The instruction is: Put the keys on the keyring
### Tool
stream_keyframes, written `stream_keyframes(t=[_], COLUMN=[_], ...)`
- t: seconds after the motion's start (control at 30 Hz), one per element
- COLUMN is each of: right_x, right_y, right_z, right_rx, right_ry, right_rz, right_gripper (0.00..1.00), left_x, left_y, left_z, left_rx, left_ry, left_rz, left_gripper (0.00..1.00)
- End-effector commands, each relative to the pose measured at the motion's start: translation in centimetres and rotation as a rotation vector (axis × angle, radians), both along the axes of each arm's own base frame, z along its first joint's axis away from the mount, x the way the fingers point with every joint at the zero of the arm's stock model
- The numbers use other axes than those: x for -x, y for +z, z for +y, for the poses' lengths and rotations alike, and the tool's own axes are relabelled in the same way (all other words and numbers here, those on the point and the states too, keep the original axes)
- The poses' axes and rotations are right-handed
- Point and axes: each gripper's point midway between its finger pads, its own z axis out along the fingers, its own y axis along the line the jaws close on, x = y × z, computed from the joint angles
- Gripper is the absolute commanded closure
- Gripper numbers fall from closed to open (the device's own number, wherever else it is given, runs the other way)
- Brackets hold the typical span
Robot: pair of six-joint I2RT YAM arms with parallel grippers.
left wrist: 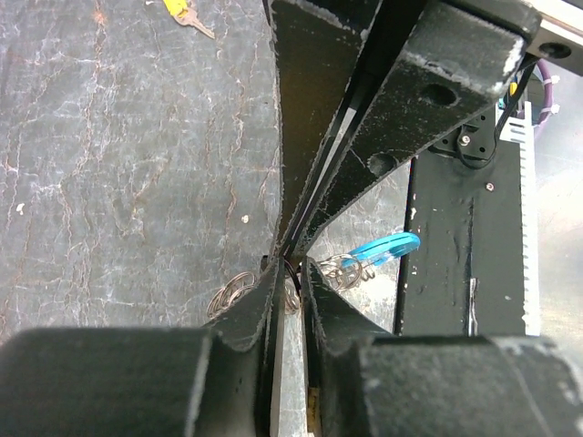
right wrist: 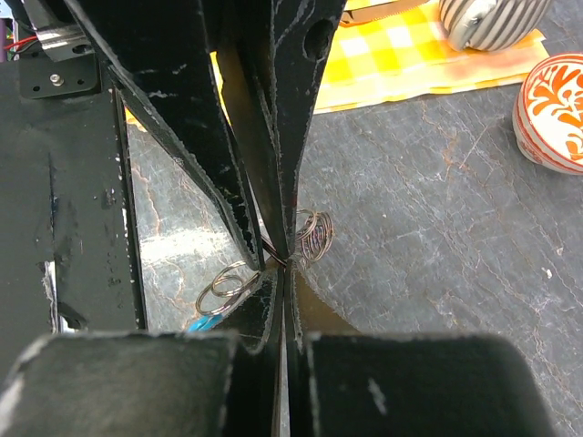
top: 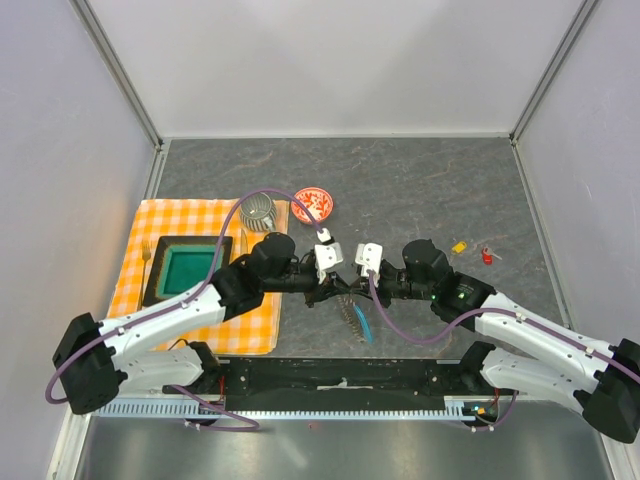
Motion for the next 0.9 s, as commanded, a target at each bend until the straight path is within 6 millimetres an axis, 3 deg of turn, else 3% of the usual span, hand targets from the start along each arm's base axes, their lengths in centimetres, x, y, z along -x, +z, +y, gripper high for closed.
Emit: stream_keyframes(t=[0.0,0.43,0.5,0.7,0.87], right_x=[-0.3,-0.4,-0.4,-0.3,-0.3], right_y=[2.4,2.5,2.7,2.8,2.9], right_z=[0.5,0.5,0.5,0.6,0.6], right_rx=[-0.045,-0.047,-0.05,-0.058,-0.061], right_ry=[0.008,0.002,0.002,-0.002,-0.002], right_rz=[-0.057,-0.064,-0.067,-0.065,-0.064], right_gripper=[1.0,1.0,1.0,1.0,1.0], left_x=[-0.4,-0.3,-0.2,-0.2,-0.1], left_y=[0.9,-0.3,-0.5,-0.8,-1.2], left_z=[-0.2,-0.1,0.0,0.2,0.3], left_rx=[-0.01,-0.081,-0.097,-0.122,-0.139], left_ry=[0.0,-0.008,-0.01,-0.014,-0.015], left_rz=[0.0,0.045,0.049,0.049,0.057], left_gripper=[0.85,0.9,0.98,0.98,0.86])
